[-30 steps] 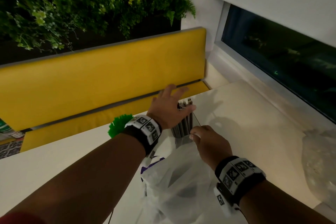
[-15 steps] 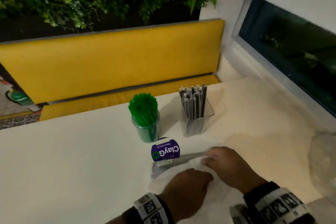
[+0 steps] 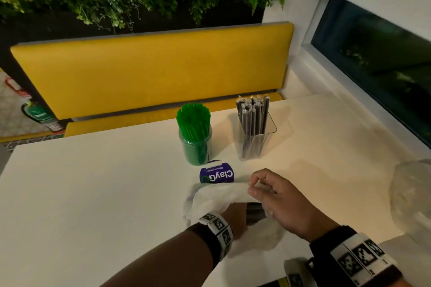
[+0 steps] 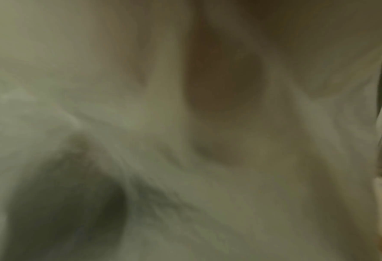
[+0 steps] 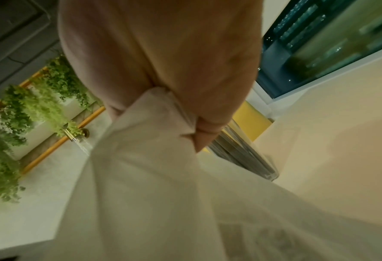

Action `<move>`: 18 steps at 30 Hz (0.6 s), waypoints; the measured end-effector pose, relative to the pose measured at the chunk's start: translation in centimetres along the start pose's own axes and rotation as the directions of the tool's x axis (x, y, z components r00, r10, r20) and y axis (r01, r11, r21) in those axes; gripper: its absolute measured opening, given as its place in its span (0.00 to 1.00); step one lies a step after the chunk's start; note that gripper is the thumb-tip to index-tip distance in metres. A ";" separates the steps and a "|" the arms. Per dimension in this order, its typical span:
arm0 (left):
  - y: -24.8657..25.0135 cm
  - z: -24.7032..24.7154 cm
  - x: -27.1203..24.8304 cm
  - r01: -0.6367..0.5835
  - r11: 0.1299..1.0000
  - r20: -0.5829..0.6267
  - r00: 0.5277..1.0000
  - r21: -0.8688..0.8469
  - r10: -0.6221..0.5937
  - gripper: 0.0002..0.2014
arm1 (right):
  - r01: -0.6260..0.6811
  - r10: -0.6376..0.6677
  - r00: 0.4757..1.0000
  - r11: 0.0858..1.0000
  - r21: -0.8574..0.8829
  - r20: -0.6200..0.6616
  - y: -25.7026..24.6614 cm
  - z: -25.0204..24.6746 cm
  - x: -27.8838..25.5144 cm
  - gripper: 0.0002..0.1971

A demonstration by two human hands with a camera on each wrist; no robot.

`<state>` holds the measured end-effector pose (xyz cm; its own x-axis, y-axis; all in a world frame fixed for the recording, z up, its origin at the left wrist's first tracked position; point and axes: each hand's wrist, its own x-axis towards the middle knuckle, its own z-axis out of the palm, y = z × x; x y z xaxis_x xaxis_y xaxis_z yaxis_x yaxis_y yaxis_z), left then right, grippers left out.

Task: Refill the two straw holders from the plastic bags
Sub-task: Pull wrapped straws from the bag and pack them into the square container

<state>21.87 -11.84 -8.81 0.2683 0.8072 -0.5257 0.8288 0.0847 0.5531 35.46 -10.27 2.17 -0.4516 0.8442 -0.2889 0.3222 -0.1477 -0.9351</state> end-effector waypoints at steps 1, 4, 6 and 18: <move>0.0 0.0 0.1 -0.010 1.000 -0.030 1.000 -0.010 0.009 0.18 | 0.010 -0.010 1.000 1.000 -0.021 0.013 -0.2 0.0 -0.2 0.05; 0.6 -0.2 -0.4 0.002 1.000 -0.030 1.000 -0.031 -0.003 0.17 | 0.034 -0.031 0.999 0.995 -0.093 0.031 -0.2 -0.3 -0.7 0.02; 0.4 -0.1 -0.3 0.029 0.998 -0.023 0.999 -0.061 -0.030 0.16 | 0.013 -0.008 0.999 0.986 -0.165 0.032 0.1 -0.6 -1.0 0.04; -0.1 -1.0 -1.8 -0.016 0.986 -0.005 1.000 0.168 0.017 0.13 | -0.024 -0.025 0.997 0.817 -0.577 -0.076 3.3 -1.8 -0.5 0.12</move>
<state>20.82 -12.69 -7.26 0.2798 0.8114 -0.5131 0.8954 -0.0277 0.4445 38.22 -10.22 -0.37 -0.3947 0.8844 -0.2491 0.7535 0.1565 -0.6386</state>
